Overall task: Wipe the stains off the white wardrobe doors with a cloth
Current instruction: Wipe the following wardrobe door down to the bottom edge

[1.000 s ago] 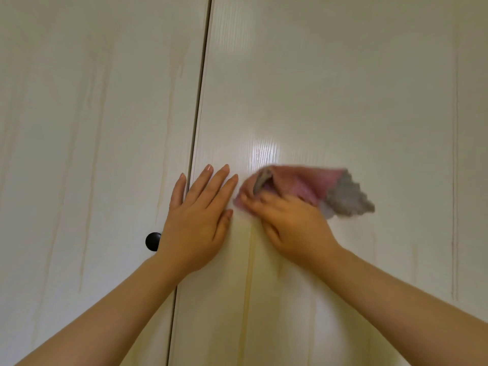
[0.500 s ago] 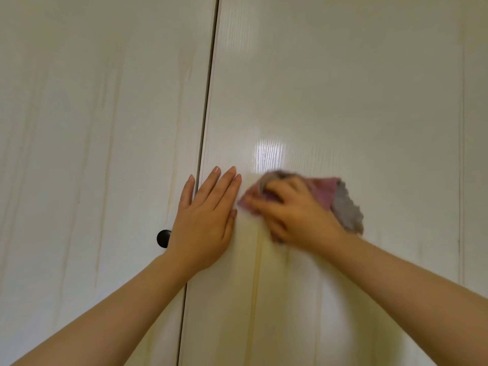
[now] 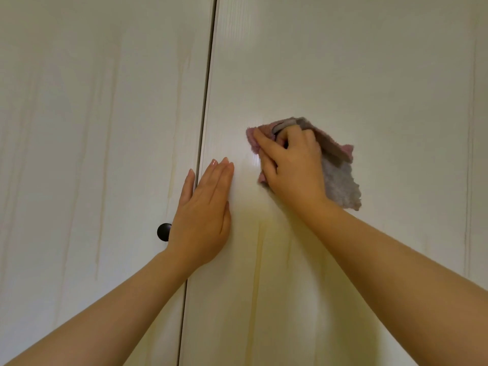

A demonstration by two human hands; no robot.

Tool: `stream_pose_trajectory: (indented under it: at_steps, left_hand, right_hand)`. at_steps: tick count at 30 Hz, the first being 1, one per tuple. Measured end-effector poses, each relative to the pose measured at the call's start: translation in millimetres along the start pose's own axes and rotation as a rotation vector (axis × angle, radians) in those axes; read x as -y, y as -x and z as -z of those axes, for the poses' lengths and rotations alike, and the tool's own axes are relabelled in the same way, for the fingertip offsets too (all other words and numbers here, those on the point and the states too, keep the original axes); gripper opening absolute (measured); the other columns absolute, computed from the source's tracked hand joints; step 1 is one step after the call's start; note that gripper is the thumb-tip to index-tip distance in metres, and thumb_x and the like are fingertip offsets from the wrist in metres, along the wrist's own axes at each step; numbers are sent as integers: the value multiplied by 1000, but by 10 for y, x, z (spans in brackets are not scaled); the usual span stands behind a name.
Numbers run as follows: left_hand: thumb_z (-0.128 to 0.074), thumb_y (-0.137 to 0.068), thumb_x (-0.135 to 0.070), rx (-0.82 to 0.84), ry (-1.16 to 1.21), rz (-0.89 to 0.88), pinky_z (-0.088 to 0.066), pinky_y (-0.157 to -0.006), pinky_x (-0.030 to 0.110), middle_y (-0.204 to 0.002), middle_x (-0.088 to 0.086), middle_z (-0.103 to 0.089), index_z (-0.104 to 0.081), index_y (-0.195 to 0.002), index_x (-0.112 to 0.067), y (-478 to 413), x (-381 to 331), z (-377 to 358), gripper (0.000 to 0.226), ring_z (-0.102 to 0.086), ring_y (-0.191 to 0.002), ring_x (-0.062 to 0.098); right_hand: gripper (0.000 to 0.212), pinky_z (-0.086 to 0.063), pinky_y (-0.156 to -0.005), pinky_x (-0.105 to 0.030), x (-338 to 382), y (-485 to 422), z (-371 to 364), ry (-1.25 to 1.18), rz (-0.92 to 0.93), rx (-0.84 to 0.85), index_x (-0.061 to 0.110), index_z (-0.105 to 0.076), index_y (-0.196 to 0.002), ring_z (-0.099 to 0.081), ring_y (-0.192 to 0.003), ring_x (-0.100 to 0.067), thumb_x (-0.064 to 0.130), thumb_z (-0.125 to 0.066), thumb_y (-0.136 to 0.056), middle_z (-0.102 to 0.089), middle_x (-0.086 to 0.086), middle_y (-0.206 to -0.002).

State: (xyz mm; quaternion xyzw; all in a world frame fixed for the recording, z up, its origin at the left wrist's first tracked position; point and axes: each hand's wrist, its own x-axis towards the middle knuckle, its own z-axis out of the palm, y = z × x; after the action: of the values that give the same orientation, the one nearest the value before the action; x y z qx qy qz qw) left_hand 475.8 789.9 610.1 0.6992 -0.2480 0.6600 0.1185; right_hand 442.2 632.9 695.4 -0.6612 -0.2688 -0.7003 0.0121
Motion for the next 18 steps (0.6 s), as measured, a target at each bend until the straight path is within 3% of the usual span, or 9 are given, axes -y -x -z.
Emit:
stream_pose_trajectory:
  at_steps: [2,5,7,8,10,11,13,17,18]
  left_hand:
    - [-29,-90,-14,-2,20,1,-10,-113,42,-145,16,-41,-33,-142,1,7,-3,-8,54,-24,-137,21]
    - [-29,-90,-14,14,-2,-9,-8,-113,41,-146,17,-40,-31,-143,0,7,8,-5,54,-24,-137,22]
    - [-29,-90,-14,19,-25,-16,-9,-112,42,-146,18,-40,-34,-142,1,7,2,4,54,-24,-136,23]
    - [-28,-91,-15,19,-29,-21,-9,-112,42,-145,18,-40,-36,-141,1,1,-1,8,53,-25,-136,23]
    - [-28,-92,-16,11,-41,-20,-9,-112,42,-145,18,-41,-39,-140,1,7,-9,18,52,-25,-136,23]
    - [-28,-92,-17,0,-46,-18,-9,-112,43,-145,18,-41,-41,-139,1,6,-19,13,51,-25,-135,24]
    - [-29,-92,-15,-19,-42,-19,-9,-111,43,-144,19,-42,-45,-136,2,7,-36,1,50,-27,-134,25]
    - [-31,-92,-14,-22,-49,-23,-9,-111,43,-143,18,-43,-45,-136,2,12,-28,-1,49,-29,-134,27]
    - [-31,-92,-14,-21,-52,-23,-9,-111,43,-143,19,-43,-45,-136,2,14,-31,0,49,-28,-134,27]
  right_hand:
    - [36,-46,-63,-35,68,329,-30,17,165,167,19,-65,-113,-53,-75,-27,20,-46,-82,-58,-9,-87]
    - [32,-48,-62,-28,81,797,116,-33,359,431,22,-63,-110,-59,-73,-20,17,-49,-82,-60,-4,-88]
    - [9,-45,-49,-28,-47,658,119,-175,215,368,12,-63,-88,-55,-53,-17,19,-57,-89,-56,-8,-68]
    - [14,-42,-45,-28,-110,492,120,-172,77,251,9,-62,-81,-52,-48,-19,20,-60,-89,-52,-9,-61]
    - [17,-37,-54,-29,-215,189,134,-79,-50,88,11,-69,-95,-50,-60,-24,20,-57,-89,-53,-11,-68]
    - [24,-36,-58,-30,-219,151,152,-24,-20,18,13,-70,-104,-48,-67,-27,20,-55,-88,-53,-12,-74]
    - [24,-36,-57,-32,-112,389,123,-12,17,86,21,-70,-104,-48,-68,-27,21,-53,-88,-54,-11,-74]
    - [19,-39,-53,-27,60,964,134,-136,411,372,25,-65,-98,-48,-65,-20,23,-47,-96,-52,-3,-70]
    - [16,-39,-52,-28,14,870,146,-179,328,370,31,-65,-89,-48,-61,-18,27,-50,-95,-51,0,-68]
